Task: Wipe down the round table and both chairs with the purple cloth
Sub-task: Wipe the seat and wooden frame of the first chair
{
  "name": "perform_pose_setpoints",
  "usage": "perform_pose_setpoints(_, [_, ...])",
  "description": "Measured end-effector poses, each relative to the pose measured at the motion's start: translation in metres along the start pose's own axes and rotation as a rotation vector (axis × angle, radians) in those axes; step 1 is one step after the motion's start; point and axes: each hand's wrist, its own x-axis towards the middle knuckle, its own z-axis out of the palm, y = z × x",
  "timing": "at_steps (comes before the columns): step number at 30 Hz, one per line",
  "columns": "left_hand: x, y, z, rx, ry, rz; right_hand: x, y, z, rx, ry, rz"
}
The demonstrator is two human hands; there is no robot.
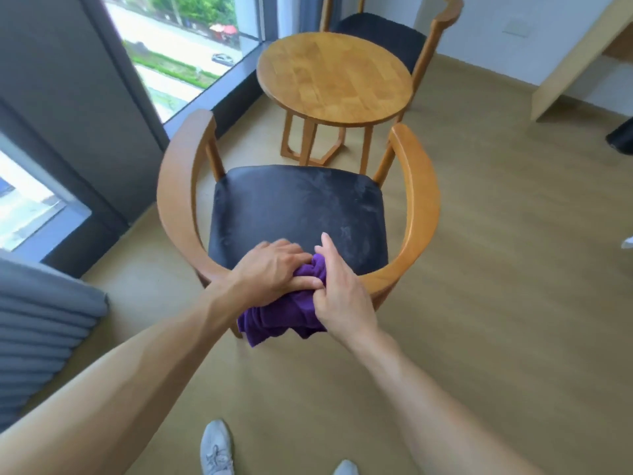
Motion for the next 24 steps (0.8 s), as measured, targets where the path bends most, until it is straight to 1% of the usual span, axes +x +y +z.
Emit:
perform_pose_setpoints(1, [-0.013,-0.004,0.003,0.022,0.105,-0.05,0.004,-0.003,0.001,-0.019,-0.089,-0.028])
perform_pose_setpoints(2, [-0.027,-0.005,0.008,0.034,0.239,-0.136,0.008,-0.007,0.002,-0.076,-0.136,-0.076])
perform_pose_setpoints(4, [-0.054,0.005,0.022,0.043,0.53,-0.389,0.015,-0.009,0.004,-0.255,-0.177,-0.221])
perform_pose_setpoints(5, [-0.065,0.016,0.029,0.02,0.636,-0.531,0.02,-0.01,0.005,-0.365,-0.185,-0.287])
perform_pose_setpoints(6, [-0.073,0.028,0.035,-0.044,0.702,-0.674,0.025,-0.011,0.006,-0.438,-0.189,-0.326])
perform_pose_setpoints(8, [-0.082,0.052,0.046,-0.292,0.769,-0.942,0.034,-0.017,0.008,-0.473,-0.223,-0.31])
perform_pose_setpoints(10, [-0.08,0.07,0.051,-0.671,0.79,-1.175,0.044,-0.025,0.012,-0.456,-0.271,-0.236])
perform_pose_setpoints(12, [-0.067,0.082,0.047,-1.088,0.795,-1.359,0.052,-0.032,0.019,-0.538,-0.295,-0.23])
perform_pose_setpoints(13, [-0.059,0.086,0.043,-1.248,0.81,-1.424,0.055,-0.034,0.022,-0.599,-0.306,-0.246])
perform_pose_setpoints(14, [-0.05,0.09,0.04,-1.354,0.834,-1.466,0.057,-0.035,0.024,-0.644,-0.315,-0.254])
perform_pose_setpoints(16, [-0.031,0.096,0.032,-1.48,0.914,-1.528,0.062,-0.037,0.025,-0.697,-0.361,-0.247])
perform_pose_setpoints(18, [-0.014,0.103,0.028,-1.57,0.999,-1.567,0.069,-0.039,0.024,-0.709,-0.444,-0.224])
perform_pose_setpoints(21, [0.004,0.111,0.03,-1.603,1.15,-1.628,0.078,-0.043,0.025,-0.648,-0.566,-0.177])
perform_pose_setpoints(24, [0.011,0.104,0.034,-1.603,1.249,-1.641,0.087,-0.047,0.032,-0.553,-0.623,-0.171])
